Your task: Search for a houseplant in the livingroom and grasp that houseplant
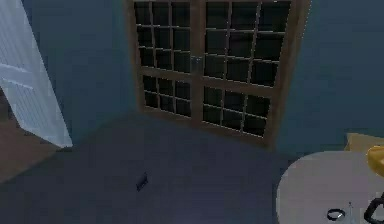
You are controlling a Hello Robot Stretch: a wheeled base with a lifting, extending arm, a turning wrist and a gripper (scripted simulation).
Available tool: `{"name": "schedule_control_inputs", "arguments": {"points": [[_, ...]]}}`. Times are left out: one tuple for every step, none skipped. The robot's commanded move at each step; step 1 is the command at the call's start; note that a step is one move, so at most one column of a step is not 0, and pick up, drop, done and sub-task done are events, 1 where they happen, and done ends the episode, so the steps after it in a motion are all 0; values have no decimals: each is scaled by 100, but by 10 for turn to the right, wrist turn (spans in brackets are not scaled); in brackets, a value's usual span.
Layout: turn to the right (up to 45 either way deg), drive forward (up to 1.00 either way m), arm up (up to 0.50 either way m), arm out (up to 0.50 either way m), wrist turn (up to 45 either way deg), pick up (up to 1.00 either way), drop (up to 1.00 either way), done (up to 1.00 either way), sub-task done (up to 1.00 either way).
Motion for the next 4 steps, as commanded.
{"name": "schedule_control_inputs", "arguments": {"points": [[-270,0,0,0,0,0,0,0,0],[450,0,0,0,0,0,0,0,0],[450,0,0,0,0,0,0,0,0],[360,0,0,0,0,0,0,0,0]]}}
